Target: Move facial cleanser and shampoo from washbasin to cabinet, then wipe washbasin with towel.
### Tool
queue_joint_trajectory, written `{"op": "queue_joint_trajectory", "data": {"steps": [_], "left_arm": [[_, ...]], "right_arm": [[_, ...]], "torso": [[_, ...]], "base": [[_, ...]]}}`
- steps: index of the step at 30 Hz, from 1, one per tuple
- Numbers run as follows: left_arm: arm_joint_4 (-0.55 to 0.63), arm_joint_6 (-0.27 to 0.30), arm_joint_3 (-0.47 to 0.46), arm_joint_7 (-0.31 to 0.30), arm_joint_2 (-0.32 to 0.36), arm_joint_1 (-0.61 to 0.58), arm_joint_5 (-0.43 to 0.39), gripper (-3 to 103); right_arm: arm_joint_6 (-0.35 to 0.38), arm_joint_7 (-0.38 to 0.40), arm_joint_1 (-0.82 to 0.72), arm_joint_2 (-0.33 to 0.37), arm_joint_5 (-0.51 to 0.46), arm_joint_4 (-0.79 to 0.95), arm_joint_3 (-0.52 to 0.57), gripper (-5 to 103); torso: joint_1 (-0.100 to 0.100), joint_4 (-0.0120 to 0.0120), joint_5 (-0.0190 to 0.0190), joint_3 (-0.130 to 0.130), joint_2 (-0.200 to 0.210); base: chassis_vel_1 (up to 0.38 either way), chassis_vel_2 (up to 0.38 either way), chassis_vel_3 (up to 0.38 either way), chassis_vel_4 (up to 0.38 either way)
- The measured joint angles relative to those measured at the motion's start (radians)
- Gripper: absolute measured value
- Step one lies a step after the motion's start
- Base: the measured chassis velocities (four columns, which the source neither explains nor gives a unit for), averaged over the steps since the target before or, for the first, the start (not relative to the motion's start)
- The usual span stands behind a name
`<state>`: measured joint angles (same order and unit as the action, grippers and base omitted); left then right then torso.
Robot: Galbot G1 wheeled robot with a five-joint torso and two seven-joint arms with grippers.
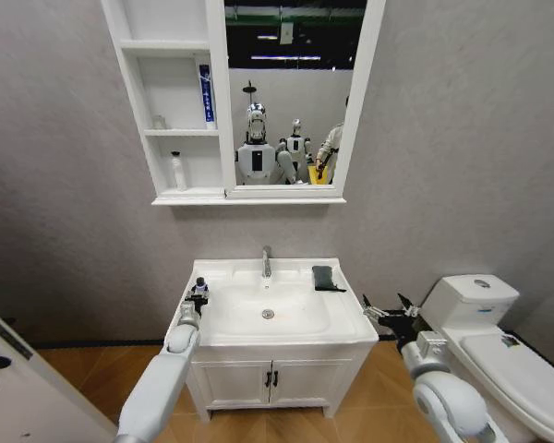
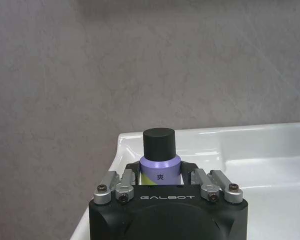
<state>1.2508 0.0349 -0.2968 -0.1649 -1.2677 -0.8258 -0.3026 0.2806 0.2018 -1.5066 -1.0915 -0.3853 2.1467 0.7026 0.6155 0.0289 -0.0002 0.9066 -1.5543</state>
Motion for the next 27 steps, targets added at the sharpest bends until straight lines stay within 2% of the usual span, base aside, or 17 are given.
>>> {"op": "queue_joint_trajectory", "data": {"steps": [1, 2, 3, 6, 7, 10, 11, 13, 14, 16, 18, 19, 20, 22, 23, 24, 27], "left_arm": [[0.021, 0.008, 0.001, -0.001, 0.007, -0.005, -0.006, 43], [0.101, 0.046, 0.004, -0.027, 0.030, -0.022, -0.029, 43], [0.101, 0.046, 0.004, -0.027, 0.030, -0.022, -0.029, 43], [0.276, 0.132, 0.007, -0.104, 0.098, -0.047, -0.097, 43], [0.276, 0.132, 0.007, -0.104, 0.098, -0.047, -0.097, 43], [0.470, 0.211, 0.010, -0.178, 0.200, -0.041, -0.218, 43], [0.470, 0.211, 0.010, -0.178, 0.200, -0.041, -0.218, 43], [0.629, 0.302, 0.010, -0.235, 0.324, 0.019, -0.350, 43], [0.629, 0.302, 0.010, -0.235, 0.324, 0.019, -0.350, 43], [0.674, 0.346, 0.012, -0.258, 0.377, 0.052, -0.409, 43], [0.745, 0.466, 0.022, -0.304, 0.501, 0.165, -0.571, 43], [0.753, 0.498, 0.026, -0.310, 0.533, 0.206, -0.618, 43], [0.753, 0.498, 0.026, -0.310, 0.533, 0.206, -0.618, 43], [0.742, 0.562, 0.053, -0.311, 0.604, 0.345, -0.742, 43], [0.715, 0.580, 0.072, -0.303, 0.625, 0.419, -0.785, 43], [0.715, 0.580, 0.072, -0.303, 0.625, 0.419, -0.785, 43], [0.631, 0.601, 0.150, -0.271, 0.647, 0.588, -0.844, 43]], "right_arm": [[0.000, 0.000, 0.000, 0.000, 0.000, 0.000, 0.000, 100], [0.000, 0.000, 0.000, 0.000, 0.001, 0.000, 0.001, 100], [0.000, 0.000, 0.000, 0.000, 0.001, 0.000, 0.001, 100], [0.001, 0.002, 0.003, -0.002, 0.002, -0.003, -0.001, 100], [0.001, 0.002, 0.003, -0.002, 0.002, -0.003, -0.001, 100], [0.001, 0.002, 0.003, -0.010, 0.008, -0.003, -0.002, 100], [0.001, 0.002, 0.003, -0.010, 0.008, -0.003, -0.002, 100], [0.000, 0.002, -0.002, -0.021, 0.017, 0.000, 0.001, 100], [0.000, 0.002, -0.002, -0.021, 0.017, 0.000, 0.001, 100], [0.000, 0.002, -0.004, -0.023, 0.018, 0.002, 0.002, 100], [-0.001, 0.002, -0.006, -0.022, 0.018, 0.009, 0.006, 100], [-0.001, 0.002, -0.006, -0.021, 0.018, 0.012, 0.006, 100], [-0.001, 0.002, -0.006, -0.021, 0.018, 0.012, 0.006, 100], [-0.001, 0.003, -0.006, -0.014, 0.018, 0.021, 0.008, 100], [-0.001, 0.003, -0.008, -0.011, 0.018, 0.024, 0.009, 100], [-0.001, 0.003, -0.008, -0.011, 0.018, 0.024, 0.009, 100], [-0.001, 0.003, -0.013, -0.009, 0.017, 0.028, 0.013, 100]], "torso": [[0.000, -0.0001, 0.0001, 0.000, 0.000], [0.000, -0.0001, 0.0000, 0.000, 0.000], [0.000, -0.0001, 0.0000, 0.000, 0.000], [0.000, -0.0002, 0.0000, 0.000, 0.000], [0.000, -0.0002, 0.0000, 0.000, 0.000], [0.000, -0.0004, -0.0002, 0.000, 0.000], [0.000, -0.0004, -0.0002, 0.000, 0.000], [0.000, 0.0002, 0.0005, 0.000, 0.000], [0.000, 0.0002, 0.0005, 0.000, 0.000], [0.000, 0.0001, 0.0003, 0.000, 0.000], [0.000, -0.0002, 0.0001, 0.000, 0.000], [0.000, -0.0002, -0.0001, 0.000, 0.000], [0.000, -0.0002, -0.0001, 0.000, 0.000], [0.000, -0.0002, 0.0001, 0.000, 0.000], [0.000, -0.0002, 0.0001, 0.000, 0.000], [0.000, -0.0002, 0.0001, 0.000, 0.000], [0.000, -0.0003, 0.0002, 0.000, 0.000]], "base": [[0.000, 0.000, 0.000, 0.000], [0.000, 0.000, 0.000, 0.000], [0.000, 0.000, 0.000, 0.000], [0.000, 0.000, 0.000, 0.000], [0.000, 0.000, 0.000, 0.000], [0.000, 0.000, 0.000, 0.000], [0.000, 0.000, 0.000, 0.000], [0.000, 0.000, 0.000, 0.000], [0.000, 0.000, 0.000, 0.000], [0.000, 0.000, 0.000, 0.000], [0.000, 0.000, 0.000, 0.000], [0.000, 0.000, 0.000, 0.000], [0.000, 0.000, 0.000, 0.000], [0.000, 0.000, 0.000, 0.000], [0.000, 0.000, 0.000, 0.000], [0.000, 0.000, 0.000, 0.000], [0.000, 0.000, 0.000, 0.000]]}}
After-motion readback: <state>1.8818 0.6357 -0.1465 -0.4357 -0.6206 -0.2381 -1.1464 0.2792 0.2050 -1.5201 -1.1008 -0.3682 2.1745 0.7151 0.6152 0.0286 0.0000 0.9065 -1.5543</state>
